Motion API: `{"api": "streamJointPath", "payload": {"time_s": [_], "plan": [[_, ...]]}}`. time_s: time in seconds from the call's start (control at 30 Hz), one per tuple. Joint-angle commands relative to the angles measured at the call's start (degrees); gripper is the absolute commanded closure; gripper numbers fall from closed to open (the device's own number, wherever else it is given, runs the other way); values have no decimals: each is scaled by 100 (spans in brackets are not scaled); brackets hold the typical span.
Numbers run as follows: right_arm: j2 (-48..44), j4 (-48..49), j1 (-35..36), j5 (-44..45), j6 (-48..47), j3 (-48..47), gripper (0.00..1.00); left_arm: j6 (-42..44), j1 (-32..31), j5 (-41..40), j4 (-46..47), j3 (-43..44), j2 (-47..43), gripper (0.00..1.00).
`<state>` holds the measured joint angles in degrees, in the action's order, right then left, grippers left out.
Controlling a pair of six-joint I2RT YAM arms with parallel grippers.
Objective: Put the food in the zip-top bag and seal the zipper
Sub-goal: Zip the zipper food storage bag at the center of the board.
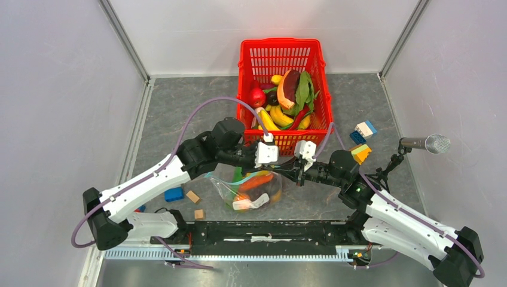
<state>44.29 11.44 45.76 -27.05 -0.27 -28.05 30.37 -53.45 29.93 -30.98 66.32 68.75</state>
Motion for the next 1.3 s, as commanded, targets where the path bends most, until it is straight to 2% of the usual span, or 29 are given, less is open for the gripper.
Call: {"api": "streamJointPath", "payload": {"time_s": [0.0,0.2,0.4,0.47,0.53,0.57,0.63,0.7,0.77,0.9,1.03,1.17,1.27], "plan": [[-94,-30,-30,421,-1,-109,100,224,4,-327,-413,65,-380,98],[-165,-29,-32,606,19,-45,100,241,2,-878,-786,-63,-729,98],[-385,100,-32,878,241,53,100,264,4,-1084,-988,-293,-1240,98],[-423,115,-29,834,272,54,100,250,3,-1033,-988,-317,-1310,98],[-403,151,-31,379,234,27,97,243,4,-883,-954,-314,-1314,98],[-343,125,-26,185,225,-42,91,226,3,-761,-911,-300,-1282,98],[-170,29,-24,-270,194,-221,57,168,2,-483,-843,-241,-1138,98],[9,-133,-21,-507,81,-422,39,125,7,-259,-792,-146,-988,98],[179,-269,-18,-662,-123,-568,29,107,2,-146,-778,-44,-856,98],[521,-642,-25,-840,-464,-892,22,112,4,4,-778,71,-709,98],[787,-535,-22,-924,-509,-983,26,108,1,121,-702,91,-659,98],[835,-413,-19,-828,-479,-927,59,119,1,78,-690,118,-705,98],[723,-425,-22,-556,-457,-833,92,141,2,-13,-685,102,-797,98]]}}
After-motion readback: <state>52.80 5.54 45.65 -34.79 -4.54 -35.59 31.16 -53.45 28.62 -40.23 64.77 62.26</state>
